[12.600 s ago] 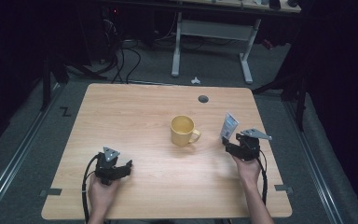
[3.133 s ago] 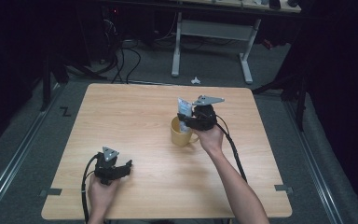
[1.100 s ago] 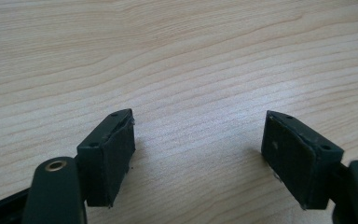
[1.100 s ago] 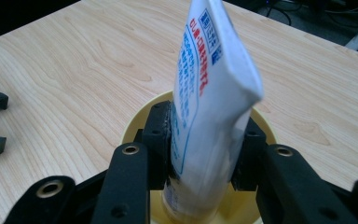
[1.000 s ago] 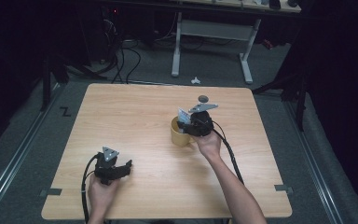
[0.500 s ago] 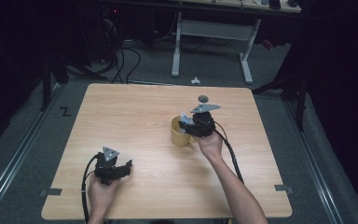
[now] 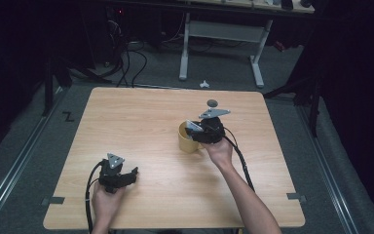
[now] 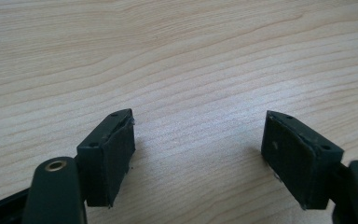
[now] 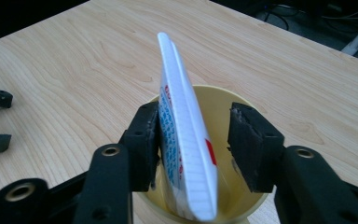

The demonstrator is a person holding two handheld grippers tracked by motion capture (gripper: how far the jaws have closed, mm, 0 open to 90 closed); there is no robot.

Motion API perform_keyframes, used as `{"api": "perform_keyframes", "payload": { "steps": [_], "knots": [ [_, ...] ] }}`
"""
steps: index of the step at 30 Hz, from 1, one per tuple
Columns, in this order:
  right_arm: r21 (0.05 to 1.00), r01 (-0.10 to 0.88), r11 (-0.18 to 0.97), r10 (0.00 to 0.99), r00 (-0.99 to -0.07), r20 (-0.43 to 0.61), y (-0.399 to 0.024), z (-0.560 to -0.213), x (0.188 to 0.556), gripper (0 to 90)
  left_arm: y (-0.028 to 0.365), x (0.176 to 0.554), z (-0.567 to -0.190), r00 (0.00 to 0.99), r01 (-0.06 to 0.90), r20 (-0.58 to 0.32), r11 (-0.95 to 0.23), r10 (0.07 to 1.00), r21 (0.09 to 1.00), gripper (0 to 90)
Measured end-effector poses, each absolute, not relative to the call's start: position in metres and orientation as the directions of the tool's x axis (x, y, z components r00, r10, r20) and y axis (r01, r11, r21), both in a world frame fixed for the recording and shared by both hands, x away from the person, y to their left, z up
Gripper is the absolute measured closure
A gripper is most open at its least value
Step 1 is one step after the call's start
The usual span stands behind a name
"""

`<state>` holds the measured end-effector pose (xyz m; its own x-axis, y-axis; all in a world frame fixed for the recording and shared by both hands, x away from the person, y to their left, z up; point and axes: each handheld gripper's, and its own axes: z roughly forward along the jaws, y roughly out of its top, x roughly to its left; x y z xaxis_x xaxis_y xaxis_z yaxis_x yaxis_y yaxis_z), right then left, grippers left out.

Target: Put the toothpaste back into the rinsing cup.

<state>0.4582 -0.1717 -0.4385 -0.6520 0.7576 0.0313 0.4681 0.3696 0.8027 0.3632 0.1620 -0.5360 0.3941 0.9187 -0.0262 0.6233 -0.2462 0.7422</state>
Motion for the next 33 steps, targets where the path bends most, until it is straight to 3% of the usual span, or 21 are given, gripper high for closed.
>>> {"api": "perform_keyframes", "payload": {
  "steps": [16,33],
  "knots": [
    [0.814,0.45,0.367,0.755,-0.656,0.023,-0.175,-0.431,0.451,45.4,0.162,0.363,-0.536,0.394,0.623,-0.024,-0.247,0.919,0.742,25.9],
    [0.825,0.452,0.339,0.772,-0.634,0.03,-0.189,-0.428,0.437,45.2,0.161,0.363,-0.536,0.393,0.622,-0.021,-0.249,0.919,0.742,25.8]
  ]
}}
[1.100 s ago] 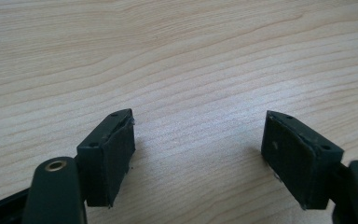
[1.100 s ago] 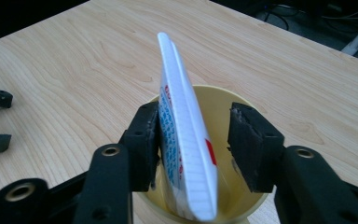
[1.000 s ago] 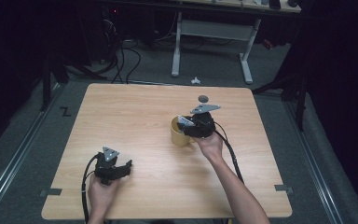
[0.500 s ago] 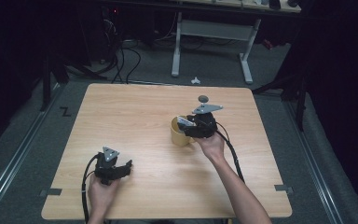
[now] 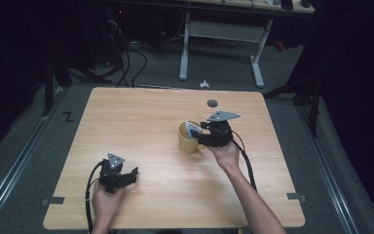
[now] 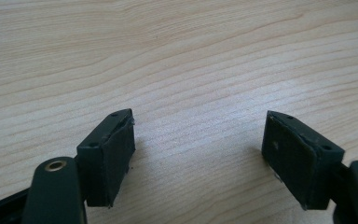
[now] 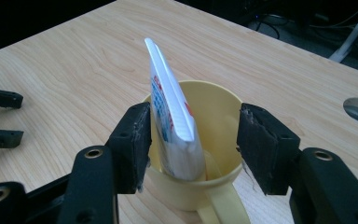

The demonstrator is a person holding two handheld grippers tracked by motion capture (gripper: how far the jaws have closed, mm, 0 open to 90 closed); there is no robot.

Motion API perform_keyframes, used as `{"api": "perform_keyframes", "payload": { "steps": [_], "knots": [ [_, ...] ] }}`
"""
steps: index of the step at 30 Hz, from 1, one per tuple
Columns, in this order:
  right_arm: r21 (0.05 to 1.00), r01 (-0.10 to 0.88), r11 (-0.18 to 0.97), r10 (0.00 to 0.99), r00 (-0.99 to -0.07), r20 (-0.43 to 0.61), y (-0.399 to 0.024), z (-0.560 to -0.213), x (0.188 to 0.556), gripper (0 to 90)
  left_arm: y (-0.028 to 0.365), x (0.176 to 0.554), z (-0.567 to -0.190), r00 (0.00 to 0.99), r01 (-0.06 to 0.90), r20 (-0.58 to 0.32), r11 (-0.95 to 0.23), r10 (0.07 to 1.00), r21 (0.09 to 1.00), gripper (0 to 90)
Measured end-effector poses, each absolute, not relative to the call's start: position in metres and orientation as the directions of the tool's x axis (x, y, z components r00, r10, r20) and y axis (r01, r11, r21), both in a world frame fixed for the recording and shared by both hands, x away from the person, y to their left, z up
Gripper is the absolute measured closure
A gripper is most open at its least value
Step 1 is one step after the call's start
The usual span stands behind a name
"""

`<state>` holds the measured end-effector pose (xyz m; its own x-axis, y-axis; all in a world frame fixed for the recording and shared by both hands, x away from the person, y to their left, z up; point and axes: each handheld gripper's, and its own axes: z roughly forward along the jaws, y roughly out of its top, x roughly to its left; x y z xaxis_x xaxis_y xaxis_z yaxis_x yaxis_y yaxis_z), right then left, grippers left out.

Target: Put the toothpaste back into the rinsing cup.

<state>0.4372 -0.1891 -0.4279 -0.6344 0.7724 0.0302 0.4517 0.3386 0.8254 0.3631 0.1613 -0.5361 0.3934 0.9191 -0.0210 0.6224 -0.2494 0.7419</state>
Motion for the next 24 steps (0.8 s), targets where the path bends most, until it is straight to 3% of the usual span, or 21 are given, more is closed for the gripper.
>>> {"api": "perform_keyframes", "payload": {
  "steps": [24],
  "knots": [
    [0.843,0.44,0.308,0.778,-0.627,0.043,-0.208,-0.425,0.423,45.2,0.161,0.363,-0.536,0.393,0.622,-0.016,-0.253,0.919,0.741,26.0]
  ]
}}
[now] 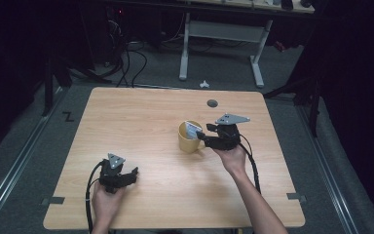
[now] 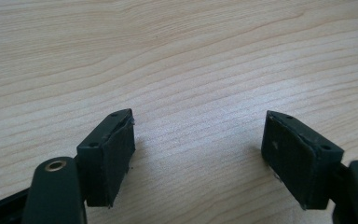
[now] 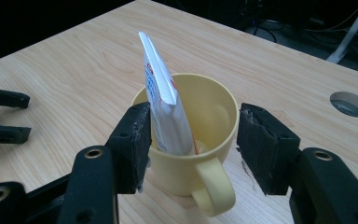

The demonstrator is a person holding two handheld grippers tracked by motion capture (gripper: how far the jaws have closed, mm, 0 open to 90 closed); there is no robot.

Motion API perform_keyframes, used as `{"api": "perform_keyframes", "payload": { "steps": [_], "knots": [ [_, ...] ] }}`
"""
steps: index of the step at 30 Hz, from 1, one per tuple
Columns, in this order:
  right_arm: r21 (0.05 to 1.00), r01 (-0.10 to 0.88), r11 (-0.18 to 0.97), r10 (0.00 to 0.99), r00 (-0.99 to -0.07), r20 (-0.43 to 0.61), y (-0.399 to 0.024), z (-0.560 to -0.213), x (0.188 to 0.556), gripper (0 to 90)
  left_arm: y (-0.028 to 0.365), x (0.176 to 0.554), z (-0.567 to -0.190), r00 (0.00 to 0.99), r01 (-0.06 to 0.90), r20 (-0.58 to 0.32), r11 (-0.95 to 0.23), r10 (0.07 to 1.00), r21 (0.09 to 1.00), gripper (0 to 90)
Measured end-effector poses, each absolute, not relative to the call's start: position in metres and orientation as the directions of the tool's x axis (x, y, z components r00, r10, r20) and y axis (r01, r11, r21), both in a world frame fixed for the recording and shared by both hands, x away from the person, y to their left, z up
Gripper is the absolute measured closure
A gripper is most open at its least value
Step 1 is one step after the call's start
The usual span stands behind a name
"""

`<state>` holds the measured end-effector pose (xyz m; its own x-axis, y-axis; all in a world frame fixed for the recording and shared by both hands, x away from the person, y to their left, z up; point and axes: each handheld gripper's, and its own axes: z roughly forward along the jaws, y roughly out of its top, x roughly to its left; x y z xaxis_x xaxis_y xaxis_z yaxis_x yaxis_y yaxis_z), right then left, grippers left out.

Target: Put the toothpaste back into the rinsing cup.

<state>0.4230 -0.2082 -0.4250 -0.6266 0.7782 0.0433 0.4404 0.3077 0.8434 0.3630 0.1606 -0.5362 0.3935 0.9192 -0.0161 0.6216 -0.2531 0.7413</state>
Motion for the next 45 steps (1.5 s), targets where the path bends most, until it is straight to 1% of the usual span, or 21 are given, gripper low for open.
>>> {"api": "perform_keyframes", "payload": {
  "steps": [15,45],
  "knots": [
    [0.857,0.428,0.285,0.788,-0.614,0.044,-0.221,-0.417,0.416,45.2,0.161,0.363,-0.536,0.394,0.621,-0.016,-0.253,0.919,0.742,26.0],
    [0.868,0.449,0.212,0.816,-0.57,0.095,-0.253,-0.412,0.404,46.2,0.161,0.363,-0.536,0.394,0.621,-0.015,-0.254,0.919,0.741,26.0]
  ]
}}
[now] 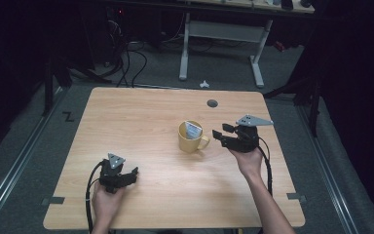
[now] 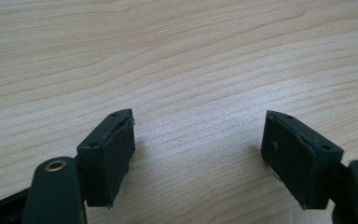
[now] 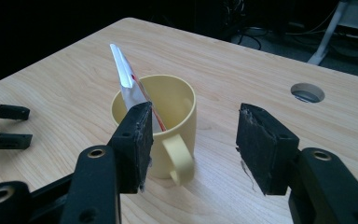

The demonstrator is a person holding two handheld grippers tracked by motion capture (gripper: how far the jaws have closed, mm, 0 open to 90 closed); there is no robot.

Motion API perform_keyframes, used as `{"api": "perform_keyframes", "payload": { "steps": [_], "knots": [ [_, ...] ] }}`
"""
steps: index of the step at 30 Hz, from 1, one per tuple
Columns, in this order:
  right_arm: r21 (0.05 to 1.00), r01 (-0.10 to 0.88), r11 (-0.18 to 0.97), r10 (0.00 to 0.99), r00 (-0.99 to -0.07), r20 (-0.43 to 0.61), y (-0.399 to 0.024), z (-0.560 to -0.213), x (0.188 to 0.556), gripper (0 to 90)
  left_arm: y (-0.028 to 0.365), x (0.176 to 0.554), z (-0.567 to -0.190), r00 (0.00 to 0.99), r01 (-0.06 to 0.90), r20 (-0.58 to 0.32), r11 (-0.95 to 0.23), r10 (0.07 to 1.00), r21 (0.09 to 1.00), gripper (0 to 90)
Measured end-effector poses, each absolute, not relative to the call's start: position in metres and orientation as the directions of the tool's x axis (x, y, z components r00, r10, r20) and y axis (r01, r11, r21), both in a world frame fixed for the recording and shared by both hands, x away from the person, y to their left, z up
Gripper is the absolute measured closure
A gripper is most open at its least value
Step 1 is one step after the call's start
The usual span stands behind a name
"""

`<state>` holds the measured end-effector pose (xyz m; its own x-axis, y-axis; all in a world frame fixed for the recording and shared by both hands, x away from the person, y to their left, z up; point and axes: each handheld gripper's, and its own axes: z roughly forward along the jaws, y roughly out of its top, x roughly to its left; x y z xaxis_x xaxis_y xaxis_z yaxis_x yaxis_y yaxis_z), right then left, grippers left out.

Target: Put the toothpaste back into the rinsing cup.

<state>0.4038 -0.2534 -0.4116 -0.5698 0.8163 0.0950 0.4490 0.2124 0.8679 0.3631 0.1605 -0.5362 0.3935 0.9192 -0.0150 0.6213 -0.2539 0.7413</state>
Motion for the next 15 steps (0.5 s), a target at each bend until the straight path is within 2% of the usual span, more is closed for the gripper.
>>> {"api": "perform_keyframes", "payload": {
  "steps": [15],
  "knots": [
    [0.868,0.451,0.207,0.83,-0.551,0.089,-0.267,-0.409,0.396,46.4,0.161,0.363,-0.536,0.393,0.621,-0.015,-0.254,0.919,0.741,26.0]
  ]
}}
